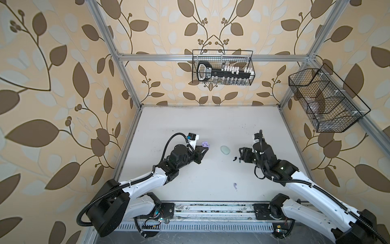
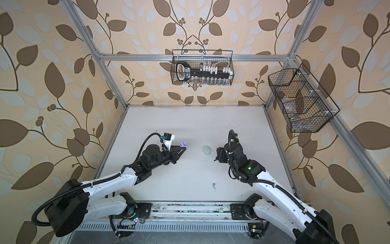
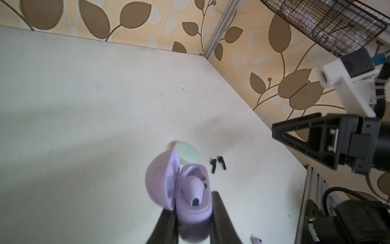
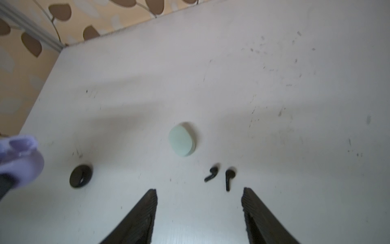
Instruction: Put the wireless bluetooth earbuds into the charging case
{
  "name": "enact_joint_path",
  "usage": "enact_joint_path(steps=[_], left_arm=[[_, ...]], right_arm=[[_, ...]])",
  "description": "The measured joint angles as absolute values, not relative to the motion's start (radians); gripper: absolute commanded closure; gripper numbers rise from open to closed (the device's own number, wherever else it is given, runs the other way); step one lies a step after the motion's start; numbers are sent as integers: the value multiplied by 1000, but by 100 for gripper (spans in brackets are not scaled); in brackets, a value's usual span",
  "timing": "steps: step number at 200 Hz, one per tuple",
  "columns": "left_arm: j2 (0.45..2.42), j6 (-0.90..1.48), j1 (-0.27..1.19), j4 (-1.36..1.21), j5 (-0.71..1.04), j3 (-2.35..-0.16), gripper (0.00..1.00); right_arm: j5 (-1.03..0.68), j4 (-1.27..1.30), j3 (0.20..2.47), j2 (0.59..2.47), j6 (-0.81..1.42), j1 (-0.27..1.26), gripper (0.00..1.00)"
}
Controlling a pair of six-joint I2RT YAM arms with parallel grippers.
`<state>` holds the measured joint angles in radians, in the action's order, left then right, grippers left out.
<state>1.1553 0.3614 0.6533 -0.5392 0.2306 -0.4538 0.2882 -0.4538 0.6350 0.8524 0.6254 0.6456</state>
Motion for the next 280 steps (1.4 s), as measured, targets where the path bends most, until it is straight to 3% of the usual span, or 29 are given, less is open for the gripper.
enact_joint_path(steps=[37, 90, 194, 280], left_arm=[[1157, 317, 653, -612, 306, -430, 100], [1156, 281, 653, -638, 362, -421, 100], [1102, 257, 653, -639, 363, -402, 100], [1087, 249, 653, -639, 359, -400, 100]], right_arm=[[300, -594, 554, 826, 698, 843, 38], [299, -667, 537, 1028, 785, 1062, 45], [228, -596, 537, 1207, 776, 1078, 48], [213, -549, 559, 1282, 743, 1071, 62]])
